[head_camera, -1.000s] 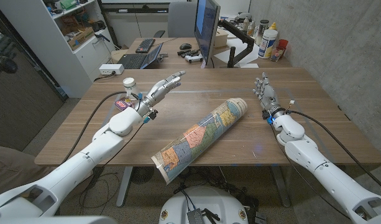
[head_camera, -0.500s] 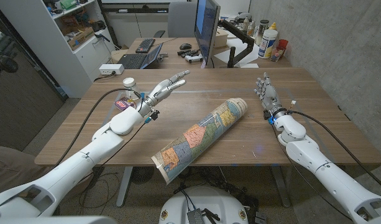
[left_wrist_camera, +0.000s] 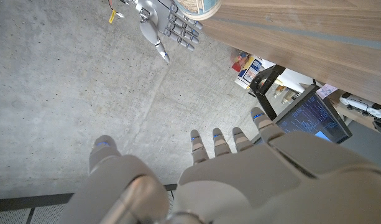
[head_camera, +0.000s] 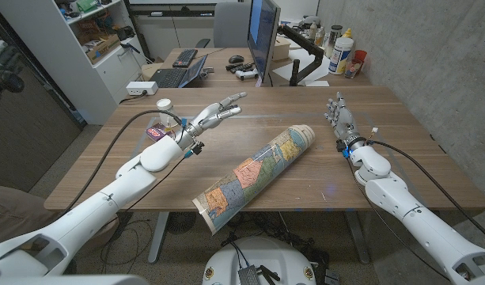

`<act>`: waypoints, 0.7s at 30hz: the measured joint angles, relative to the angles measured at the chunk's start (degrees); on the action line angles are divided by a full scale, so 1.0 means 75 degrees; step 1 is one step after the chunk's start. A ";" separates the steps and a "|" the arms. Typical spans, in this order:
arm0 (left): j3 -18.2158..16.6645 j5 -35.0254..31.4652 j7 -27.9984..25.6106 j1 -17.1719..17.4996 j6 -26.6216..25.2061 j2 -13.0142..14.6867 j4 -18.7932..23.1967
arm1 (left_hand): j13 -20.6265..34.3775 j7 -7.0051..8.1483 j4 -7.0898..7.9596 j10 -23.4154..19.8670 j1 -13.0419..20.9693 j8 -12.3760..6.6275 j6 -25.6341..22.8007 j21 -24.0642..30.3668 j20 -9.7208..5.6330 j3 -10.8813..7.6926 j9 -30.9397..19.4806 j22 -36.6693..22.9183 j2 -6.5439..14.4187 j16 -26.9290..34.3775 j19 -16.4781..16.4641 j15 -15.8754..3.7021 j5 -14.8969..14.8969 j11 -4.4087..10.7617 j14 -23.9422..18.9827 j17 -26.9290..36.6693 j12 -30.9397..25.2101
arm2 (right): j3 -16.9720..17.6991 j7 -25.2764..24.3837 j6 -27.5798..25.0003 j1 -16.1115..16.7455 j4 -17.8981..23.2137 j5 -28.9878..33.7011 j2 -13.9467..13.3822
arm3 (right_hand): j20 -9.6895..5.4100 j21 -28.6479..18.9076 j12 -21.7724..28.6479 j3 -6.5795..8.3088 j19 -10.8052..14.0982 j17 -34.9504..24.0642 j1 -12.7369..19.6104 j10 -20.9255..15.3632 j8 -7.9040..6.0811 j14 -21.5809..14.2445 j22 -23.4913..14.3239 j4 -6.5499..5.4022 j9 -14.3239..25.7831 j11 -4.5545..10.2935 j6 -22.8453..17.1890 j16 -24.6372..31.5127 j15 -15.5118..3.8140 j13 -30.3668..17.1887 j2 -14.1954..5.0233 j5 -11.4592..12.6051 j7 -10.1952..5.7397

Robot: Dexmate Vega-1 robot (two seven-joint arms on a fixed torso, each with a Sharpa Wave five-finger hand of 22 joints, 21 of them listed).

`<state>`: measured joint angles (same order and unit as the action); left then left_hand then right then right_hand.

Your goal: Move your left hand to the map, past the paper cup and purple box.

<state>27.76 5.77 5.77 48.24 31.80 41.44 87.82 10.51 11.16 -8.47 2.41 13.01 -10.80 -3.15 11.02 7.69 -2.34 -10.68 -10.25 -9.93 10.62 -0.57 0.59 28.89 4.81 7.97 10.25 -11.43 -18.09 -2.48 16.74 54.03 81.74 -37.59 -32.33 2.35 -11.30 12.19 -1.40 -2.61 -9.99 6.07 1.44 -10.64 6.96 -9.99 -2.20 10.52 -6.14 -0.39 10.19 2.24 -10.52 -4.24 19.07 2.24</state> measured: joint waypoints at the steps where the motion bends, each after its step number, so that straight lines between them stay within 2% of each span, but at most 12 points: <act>1: 0.0006 0.0000 0.0000 -0.0010 0.0000 0.0013 0.0001 | 0.0000 0.0000 0.0000 0.0000 0.0000 0.0000 0.0000 0.0000 0.0000 0.0000 0.0000 0.0000 0.0000 0.0000 0.0000 0.0000 0.0000 0.0000 0.0000 0.0000 0.0000 | 0.0000 0.0001 0.0000 0.0000 0.0000 -0.0002 0.0000 | 0.0000 0.0000 0.0000 0.0000 0.0000 0.0000 0.0000 0.0000 0.0000 0.0000 0.0000 0.0000 0.0000 0.0000 0.0046 0.0000 0.0000 0.0000 0.0000 0.0000 -0.0009; 14: 0.0118 -0.0177 0.0066 -0.0134 0.0095 0.0055 -0.0079 | 0.0000 -0.0026 0.0001 -0.0001 0.0000 0.0000 0.0054 0.0000 0.0000 0.0063 0.0000 0.0000 0.0000 0.0000 0.0000 0.0000 0.0000 -0.0001 0.0000 0.0000 0.0000 | 0.0001 0.0038 -0.0001 -0.0029 -0.0041 -0.0003 0.0001 | 0.0000 0.0000 0.0000 0.0000 0.0000 0.0000 0.0000 0.0000 -0.0060 0.0045 0.0000 0.0000 0.0000 0.0000 -0.0133 0.0000 -0.0045 0.0000 0.0000 0.0000 0.0046; 15: 0.0149 -0.0287 0.0214 -0.0170 0.0285 0.0056 -0.0119 | 0.0000 -0.0026 0.0001 -0.0001 0.0000 0.0000 0.0054 0.0000 0.0000 0.0063 0.0000 0.0000 0.0000 0.0000 0.0000 0.0000 0.0000 -0.0001 0.0000 0.0000 0.0000 | 0.0001 0.0040 -0.0007 -0.0036 -0.0055 0.0001 -0.0020 | 0.0000 0.0000 0.0000 0.0000 0.0000 0.0000 0.0000 0.0000 -0.0061 0.0042 0.0000 0.0000 0.0000 0.0000 -0.0142 0.0000 -0.0043 0.0000 0.0000 0.0000 0.0055; 21: 0.0269 -0.0288 0.0383 -0.0304 0.0393 0.0070 -0.0250 | 0.0000 -0.0027 0.0023 -0.0001 0.0000 0.0000 0.0054 0.0000 0.0000 0.0085 0.0000 0.0000 0.0000 0.0000 0.0000 0.0000 0.0000 0.0000 0.0000 0.0000 0.0000 | 0.0001 0.0044 -0.0062 -0.0036 -0.0029 0.0005 -0.0047 | 0.0028 0.0000 0.0000 0.0000 -0.0028 0.0000 0.0000 0.0000 -0.0060 0.0042 0.0000 0.0000 0.0000 0.0000 -0.0142 0.0000 -0.0042 0.0000 0.0000 0.0000 0.0055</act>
<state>29.78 3.61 8.64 45.96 34.75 41.97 85.94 10.51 10.96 -8.30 2.40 13.01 -10.80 -2.75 11.02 7.69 -1.70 -10.68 -10.25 -9.93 10.61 -0.57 0.60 28.89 4.80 7.97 10.25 -11.43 -18.08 -2.15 16.27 53.76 81.52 -37.55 -32.69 2.57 -11.30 12.19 -1.40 -2.83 -9.99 6.07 1.44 -11.09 7.28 -9.99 -2.21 10.52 -6.14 -1.45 10.19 1.93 -10.52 -4.24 19.07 2.66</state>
